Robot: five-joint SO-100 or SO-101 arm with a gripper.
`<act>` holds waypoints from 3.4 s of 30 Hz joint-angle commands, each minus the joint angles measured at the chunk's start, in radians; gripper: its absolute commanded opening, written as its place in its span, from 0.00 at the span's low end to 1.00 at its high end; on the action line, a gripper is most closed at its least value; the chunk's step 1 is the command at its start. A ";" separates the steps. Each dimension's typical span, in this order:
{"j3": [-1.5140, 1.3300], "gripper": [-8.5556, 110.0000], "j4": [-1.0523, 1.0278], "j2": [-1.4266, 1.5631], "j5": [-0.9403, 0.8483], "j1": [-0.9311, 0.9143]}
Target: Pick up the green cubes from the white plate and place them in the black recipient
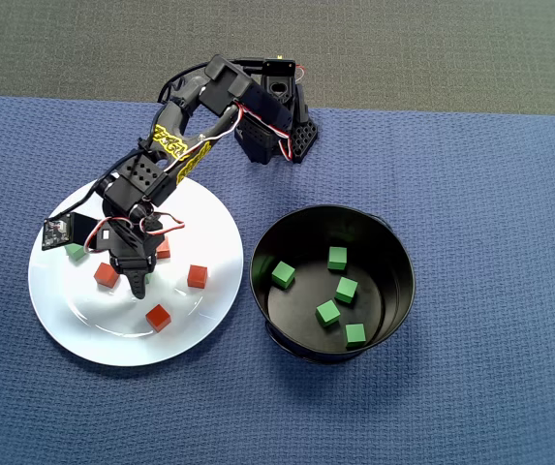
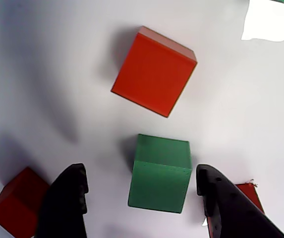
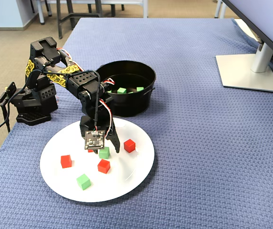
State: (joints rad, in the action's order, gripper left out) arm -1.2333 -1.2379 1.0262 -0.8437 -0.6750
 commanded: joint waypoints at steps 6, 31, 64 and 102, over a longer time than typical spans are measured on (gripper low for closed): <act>-0.003 0.07 0.043 0.011 0.020 -0.018; -0.132 0.07 -0.201 0.795 0.479 0.426; -0.169 0.07 0.041 0.520 0.267 -0.153; 0.308 0.31 -0.092 -0.087 0.698 -0.242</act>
State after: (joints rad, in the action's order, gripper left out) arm -1.0109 -1.3054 0.9373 -0.1150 -0.9127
